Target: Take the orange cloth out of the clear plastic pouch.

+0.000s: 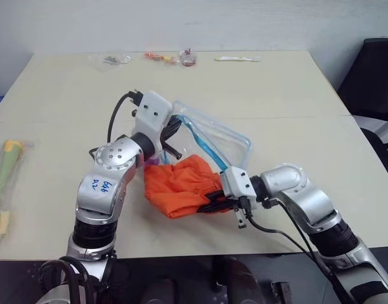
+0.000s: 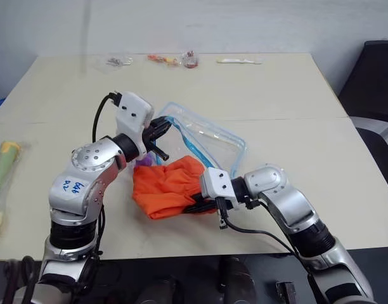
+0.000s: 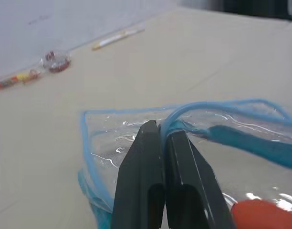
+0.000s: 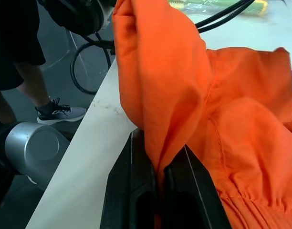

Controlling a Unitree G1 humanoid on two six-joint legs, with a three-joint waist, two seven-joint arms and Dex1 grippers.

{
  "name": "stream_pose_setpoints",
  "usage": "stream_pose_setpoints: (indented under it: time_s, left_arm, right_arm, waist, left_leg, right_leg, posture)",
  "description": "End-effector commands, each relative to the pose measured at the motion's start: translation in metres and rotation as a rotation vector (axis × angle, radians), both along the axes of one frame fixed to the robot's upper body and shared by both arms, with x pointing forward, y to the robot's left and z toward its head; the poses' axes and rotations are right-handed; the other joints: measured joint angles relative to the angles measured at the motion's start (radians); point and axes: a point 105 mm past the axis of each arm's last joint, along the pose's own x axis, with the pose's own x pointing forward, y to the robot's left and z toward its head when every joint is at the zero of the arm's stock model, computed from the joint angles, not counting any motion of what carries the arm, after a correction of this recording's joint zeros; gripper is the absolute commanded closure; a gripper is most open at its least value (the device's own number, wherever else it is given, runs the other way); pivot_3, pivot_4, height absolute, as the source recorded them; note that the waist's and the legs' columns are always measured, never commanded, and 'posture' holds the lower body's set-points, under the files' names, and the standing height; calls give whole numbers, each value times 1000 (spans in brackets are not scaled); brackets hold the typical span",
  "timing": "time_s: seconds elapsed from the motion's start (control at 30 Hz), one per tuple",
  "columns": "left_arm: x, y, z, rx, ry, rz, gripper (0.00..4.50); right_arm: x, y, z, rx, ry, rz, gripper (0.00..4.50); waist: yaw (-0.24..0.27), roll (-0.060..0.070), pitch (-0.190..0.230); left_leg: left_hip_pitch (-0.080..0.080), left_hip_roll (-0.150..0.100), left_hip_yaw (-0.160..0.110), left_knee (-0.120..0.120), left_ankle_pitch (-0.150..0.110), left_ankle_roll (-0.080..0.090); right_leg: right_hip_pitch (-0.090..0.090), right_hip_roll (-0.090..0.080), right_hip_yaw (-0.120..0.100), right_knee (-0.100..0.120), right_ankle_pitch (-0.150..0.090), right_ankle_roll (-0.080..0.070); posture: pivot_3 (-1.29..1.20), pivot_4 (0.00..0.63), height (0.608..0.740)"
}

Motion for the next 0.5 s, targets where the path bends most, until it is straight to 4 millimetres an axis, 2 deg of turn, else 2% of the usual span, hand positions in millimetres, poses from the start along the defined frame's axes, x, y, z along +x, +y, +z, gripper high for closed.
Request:
stream_pose_setpoints:
  time_s: [0.03, 0.27, 0.5]
  left_arm:
    - [0, 4, 10, 7, -39, 22, 4500]
    - [1, 0, 10, -36, -11, -3, 4500]
    - [12, 11, -11, 65, 30, 61, 4500]
  right_arm:
    - [-7, 0, 1, -24, -36, 56, 4481]
    - [-9, -3, -7, -68, -127, 92, 4481]
    - [-15, -8, -11, -132, -214, 189, 4481]
  waist:
    - [-1, 0, 0]
    - [0, 0, 0]
    - [-1, 0, 0]
  left_leg:
    - [0, 0, 0, 0, 0, 0]
    - [0, 0, 0, 0, 0, 0]
    - [0, 0, 0, 0, 0, 0]
  right_leg:
    - [0, 0, 0, 0, 0, 0]
    - [0, 0, 0, 0, 0, 0]
    - [0, 0, 0, 0, 0, 0]
  posture:
    - [0, 150, 740]
    - [0, 150, 740]
    - [0, 150, 740]
